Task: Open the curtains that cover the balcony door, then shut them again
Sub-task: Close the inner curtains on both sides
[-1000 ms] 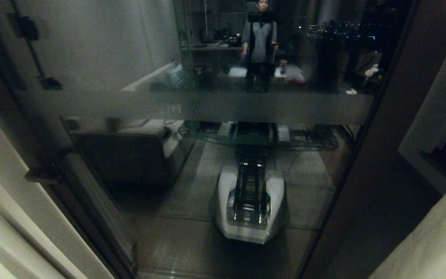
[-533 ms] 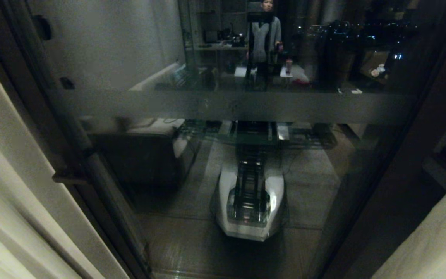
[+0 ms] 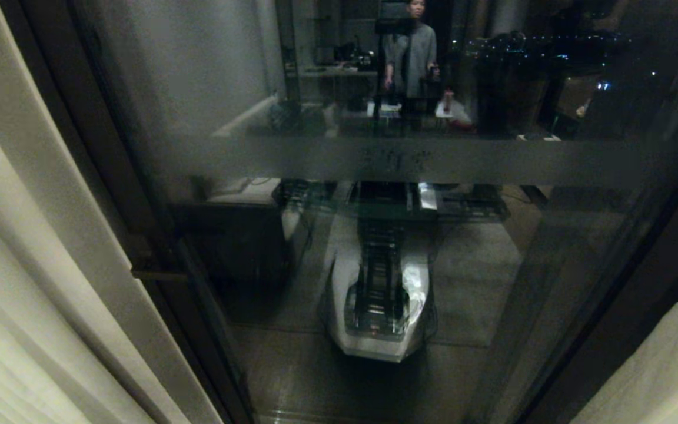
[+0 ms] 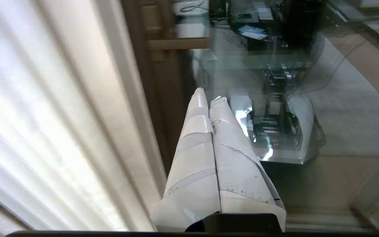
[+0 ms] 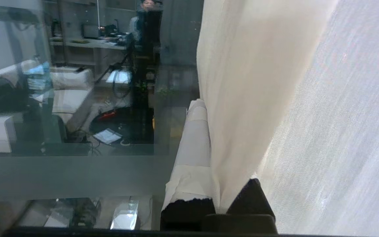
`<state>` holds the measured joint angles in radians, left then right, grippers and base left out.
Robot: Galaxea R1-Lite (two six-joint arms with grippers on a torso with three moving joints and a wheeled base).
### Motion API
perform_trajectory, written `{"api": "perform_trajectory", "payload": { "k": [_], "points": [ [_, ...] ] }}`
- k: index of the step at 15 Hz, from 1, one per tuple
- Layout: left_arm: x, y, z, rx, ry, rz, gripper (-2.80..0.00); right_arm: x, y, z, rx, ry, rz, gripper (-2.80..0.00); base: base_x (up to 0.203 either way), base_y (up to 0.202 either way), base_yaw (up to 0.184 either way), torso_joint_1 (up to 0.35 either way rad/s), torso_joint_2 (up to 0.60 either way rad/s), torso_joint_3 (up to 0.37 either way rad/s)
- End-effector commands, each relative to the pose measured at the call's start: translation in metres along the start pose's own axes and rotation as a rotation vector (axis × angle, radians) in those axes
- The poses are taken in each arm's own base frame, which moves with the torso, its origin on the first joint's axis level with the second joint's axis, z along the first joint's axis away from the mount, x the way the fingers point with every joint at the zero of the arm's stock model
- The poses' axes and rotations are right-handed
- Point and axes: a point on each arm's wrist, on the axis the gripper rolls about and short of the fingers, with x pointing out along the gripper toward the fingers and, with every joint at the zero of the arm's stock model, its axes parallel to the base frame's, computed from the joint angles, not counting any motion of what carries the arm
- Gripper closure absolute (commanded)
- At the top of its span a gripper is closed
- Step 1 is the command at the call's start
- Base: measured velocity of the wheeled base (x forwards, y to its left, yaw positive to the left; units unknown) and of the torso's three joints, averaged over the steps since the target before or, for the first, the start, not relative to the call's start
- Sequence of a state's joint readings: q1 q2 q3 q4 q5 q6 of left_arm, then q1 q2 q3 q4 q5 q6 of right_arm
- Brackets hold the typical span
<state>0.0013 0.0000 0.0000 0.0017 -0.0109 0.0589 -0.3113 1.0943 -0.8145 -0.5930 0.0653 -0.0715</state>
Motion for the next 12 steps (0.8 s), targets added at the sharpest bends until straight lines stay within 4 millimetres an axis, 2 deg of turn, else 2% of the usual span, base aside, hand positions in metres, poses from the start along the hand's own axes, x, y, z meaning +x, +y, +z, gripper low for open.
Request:
{"api": "perform_trajectory", "payload": {
  "k": [1, 4, 8, 12],
  "points": [
    [0.0, 0.0, 0.0, -0.001, 0.0, 0.0, 0.0, 0.0, 0.0, 0.0, -0.001, -0.003, 0.0, 0.0, 0.0, 0.189, 0.0, 0.006, 0.01, -0.002],
    [0.0, 0.0, 0.0, -0.004, 0.0, 0.0, 0.0, 0.001, 0.001, 0.0, -0.006, -0.005, 0.016, 0.0, 0.0, 0.139, 0.0, 0.004, 0.0, 0.004],
    [0.0, 0.0, 0.0, -0.008, 0.0, 0.0, 0.0, 0.001, 0.005, 0.001, -0.01, -0.011, 0.078, 0.0, 0.0, 0.0, 0.0, 0.0, 0.0, 0.0],
    [0.0, 0.0, 0.0, -0.008, 0.0, 0.0, 0.0, 0.002, 0.021, 0.001, 0.002, -0.02, 0.176, 0.0, 0.0, 0.0, 0.0, 0.0, 0.0, 0.0]
  ]
}}
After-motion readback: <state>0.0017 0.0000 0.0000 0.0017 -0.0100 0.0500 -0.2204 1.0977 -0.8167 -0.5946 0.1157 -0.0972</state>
